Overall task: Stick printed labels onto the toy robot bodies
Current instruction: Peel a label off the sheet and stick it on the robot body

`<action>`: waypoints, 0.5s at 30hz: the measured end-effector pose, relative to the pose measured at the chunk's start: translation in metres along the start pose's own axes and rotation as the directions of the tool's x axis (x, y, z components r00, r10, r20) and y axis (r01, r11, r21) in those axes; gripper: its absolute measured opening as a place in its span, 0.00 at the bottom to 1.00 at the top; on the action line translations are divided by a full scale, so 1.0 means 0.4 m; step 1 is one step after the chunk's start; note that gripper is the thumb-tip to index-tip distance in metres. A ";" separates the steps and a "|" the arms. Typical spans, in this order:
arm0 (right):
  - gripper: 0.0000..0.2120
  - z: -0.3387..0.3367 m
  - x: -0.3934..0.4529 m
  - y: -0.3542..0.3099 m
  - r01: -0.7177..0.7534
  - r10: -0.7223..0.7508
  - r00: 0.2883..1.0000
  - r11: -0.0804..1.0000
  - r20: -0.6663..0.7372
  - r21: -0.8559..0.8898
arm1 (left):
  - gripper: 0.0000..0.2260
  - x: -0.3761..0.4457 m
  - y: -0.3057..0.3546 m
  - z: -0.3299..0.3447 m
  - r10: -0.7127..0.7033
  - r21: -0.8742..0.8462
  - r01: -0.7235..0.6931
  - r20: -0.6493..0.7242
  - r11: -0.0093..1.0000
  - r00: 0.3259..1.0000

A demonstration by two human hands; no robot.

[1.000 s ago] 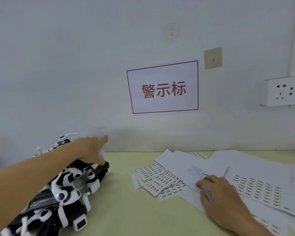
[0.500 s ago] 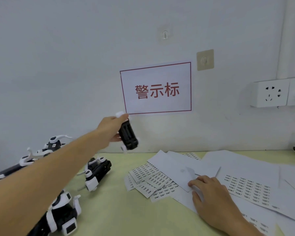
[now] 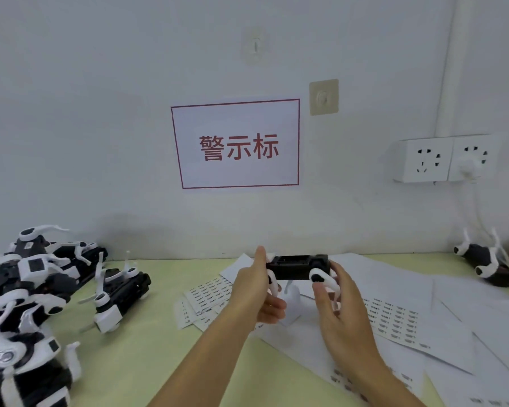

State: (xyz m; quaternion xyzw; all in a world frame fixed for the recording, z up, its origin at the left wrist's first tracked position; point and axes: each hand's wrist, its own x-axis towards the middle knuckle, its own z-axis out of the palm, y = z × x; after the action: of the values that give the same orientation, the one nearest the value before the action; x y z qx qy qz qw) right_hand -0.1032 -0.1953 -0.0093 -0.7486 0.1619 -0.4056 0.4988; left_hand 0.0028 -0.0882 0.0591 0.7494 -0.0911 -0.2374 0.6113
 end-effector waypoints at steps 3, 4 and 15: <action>0.18 -0.012 0.009 0.007 -0.145 0.145 0.989 0.987 0.015 0.065 | 0.24 0.007 -0.023 0.011 0.100 0.133 -0.099 -0.005 0.986 0.995; 0.13 -0.014 0.011 0.009 -0.168 0.167 0.986 0.983 0.014 0.073 | 0.24 0.011 -0.030 0.011 0.124 0.156 -0.123 0.001 0.980 0.992; 0.14 -0.013 0.008 0.001 -0.213 0.213 0.976 0.977 0.044 0.012 | 0.19 0.055 -0.017 -0.032 0.176 0.342 -0.197 0.094 0.919 0.980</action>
State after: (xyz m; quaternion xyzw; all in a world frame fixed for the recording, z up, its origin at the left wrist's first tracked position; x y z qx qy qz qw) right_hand -0.1053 -0.2006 -0.0073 -0.7313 0.2271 -0.3351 0.5489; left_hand 0.0268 -0.0847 0.0489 0.8264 -0.2214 -0.1809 0.4851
